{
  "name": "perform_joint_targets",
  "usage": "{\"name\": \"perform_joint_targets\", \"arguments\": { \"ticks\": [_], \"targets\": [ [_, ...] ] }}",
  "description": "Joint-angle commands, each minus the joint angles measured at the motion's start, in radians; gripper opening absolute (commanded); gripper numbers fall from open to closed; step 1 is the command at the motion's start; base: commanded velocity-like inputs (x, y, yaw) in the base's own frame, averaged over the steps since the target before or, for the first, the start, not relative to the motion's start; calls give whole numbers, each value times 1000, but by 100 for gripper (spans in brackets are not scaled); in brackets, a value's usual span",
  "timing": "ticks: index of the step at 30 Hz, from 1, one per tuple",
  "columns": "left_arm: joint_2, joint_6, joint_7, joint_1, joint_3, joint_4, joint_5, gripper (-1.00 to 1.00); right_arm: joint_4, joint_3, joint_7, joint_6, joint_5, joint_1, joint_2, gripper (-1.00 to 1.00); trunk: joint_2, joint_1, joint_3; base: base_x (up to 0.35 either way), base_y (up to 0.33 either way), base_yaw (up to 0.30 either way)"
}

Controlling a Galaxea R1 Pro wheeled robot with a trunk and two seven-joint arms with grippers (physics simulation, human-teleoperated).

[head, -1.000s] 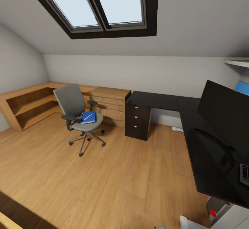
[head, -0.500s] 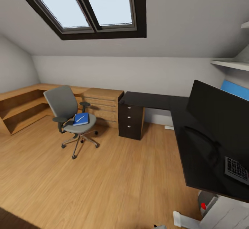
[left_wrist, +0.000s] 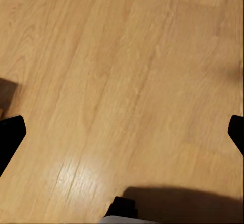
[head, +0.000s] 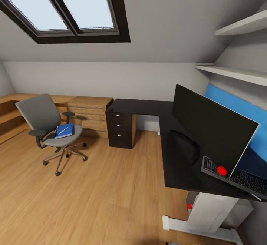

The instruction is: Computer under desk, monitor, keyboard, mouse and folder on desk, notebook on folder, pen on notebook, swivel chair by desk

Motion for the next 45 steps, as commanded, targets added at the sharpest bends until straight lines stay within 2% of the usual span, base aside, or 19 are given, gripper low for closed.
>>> {"name": "perform_joint_targets", "arguments": {
  "ticks": [1,11,34,45],
  "targets": [
    [1,-5,7,-1,-5,2,10,100,2,6,-8,-3,3,-1,0,100,-1,0,-1,-4,-345,-276],
    [1,-6,8,-1,-5,4,10,100,2,6,-8,-2,3,-1,1,100,-1,0,0,-1,-346,-225],
    [6,-9,9,-1,-5,5,10,100,4,6,-7,1,0,-1,-1,100,-1,0,0,0,-344,-7],
    [5,-9,13,-1,-5,5,10,100,3,6,-8,-1,0,-1,1,100,-1,0,0,0,-146,0]
  ]
}}
